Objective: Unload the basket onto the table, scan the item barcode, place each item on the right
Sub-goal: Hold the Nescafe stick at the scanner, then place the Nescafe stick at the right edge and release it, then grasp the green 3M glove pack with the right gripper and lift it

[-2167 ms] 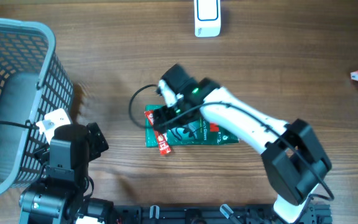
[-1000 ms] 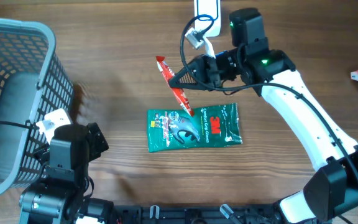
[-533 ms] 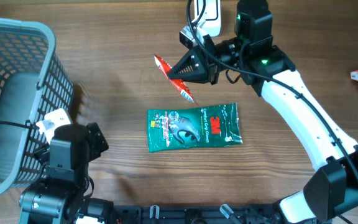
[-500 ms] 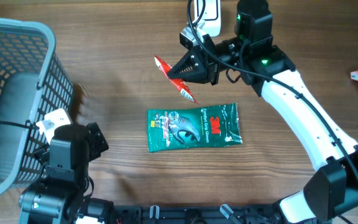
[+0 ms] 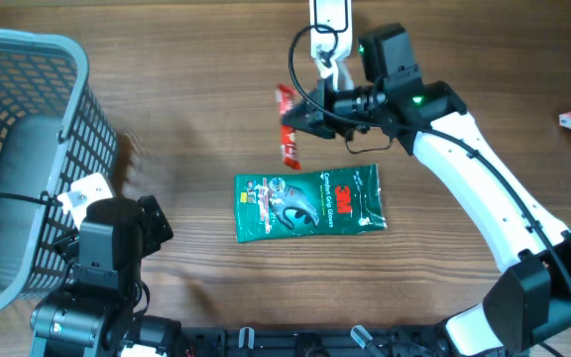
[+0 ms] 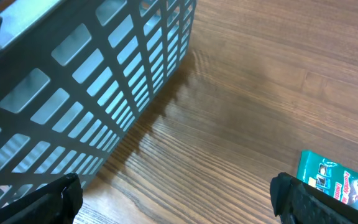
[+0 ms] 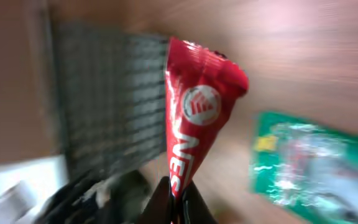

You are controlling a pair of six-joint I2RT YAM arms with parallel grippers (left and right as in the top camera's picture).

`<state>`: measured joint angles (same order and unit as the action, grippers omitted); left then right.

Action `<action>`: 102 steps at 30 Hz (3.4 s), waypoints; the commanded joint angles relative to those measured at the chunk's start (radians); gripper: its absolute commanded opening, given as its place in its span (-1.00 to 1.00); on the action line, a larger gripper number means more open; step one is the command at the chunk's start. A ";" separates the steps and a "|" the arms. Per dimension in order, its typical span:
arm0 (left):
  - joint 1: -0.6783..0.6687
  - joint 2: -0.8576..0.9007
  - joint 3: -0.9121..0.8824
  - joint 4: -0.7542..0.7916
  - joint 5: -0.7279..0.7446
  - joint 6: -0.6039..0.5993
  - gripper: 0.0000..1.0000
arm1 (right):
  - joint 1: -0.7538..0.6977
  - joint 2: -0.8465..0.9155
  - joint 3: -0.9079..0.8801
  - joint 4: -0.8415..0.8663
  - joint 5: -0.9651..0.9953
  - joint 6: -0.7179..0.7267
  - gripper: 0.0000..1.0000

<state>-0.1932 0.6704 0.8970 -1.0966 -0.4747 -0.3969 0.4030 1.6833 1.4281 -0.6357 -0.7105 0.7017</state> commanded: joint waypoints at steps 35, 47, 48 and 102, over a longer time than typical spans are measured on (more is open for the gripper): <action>0.008 -0.002 0.010 0.003 -0.010 0.016 1.00 | -0.197 0.753 0.675 0.462 0.822 0.129 -0.91; 0.008 -0.002 0.010 0.003 -0.010 0.016 1.00 | -0.628 0.655 0.666 -0.048 0.823 -0.215 -0.91; 0.008 -0.002 0.010 0.003 -0.010 0.016 1.00 | -0.668 0.657 0.651 -0.071 0.823 -0.259 -0.91; 0.008 0.018 0.010 0.134 0.378 -0.083 1.00 | 0.023 -0.393 -0.690 -0.121 0.355 0.460 0.72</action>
<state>-0.1932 0.6712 0.8989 -0.9760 -0.1436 -0.4168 0.4179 1.2930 0.8299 -0.8169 -0.3256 1.0191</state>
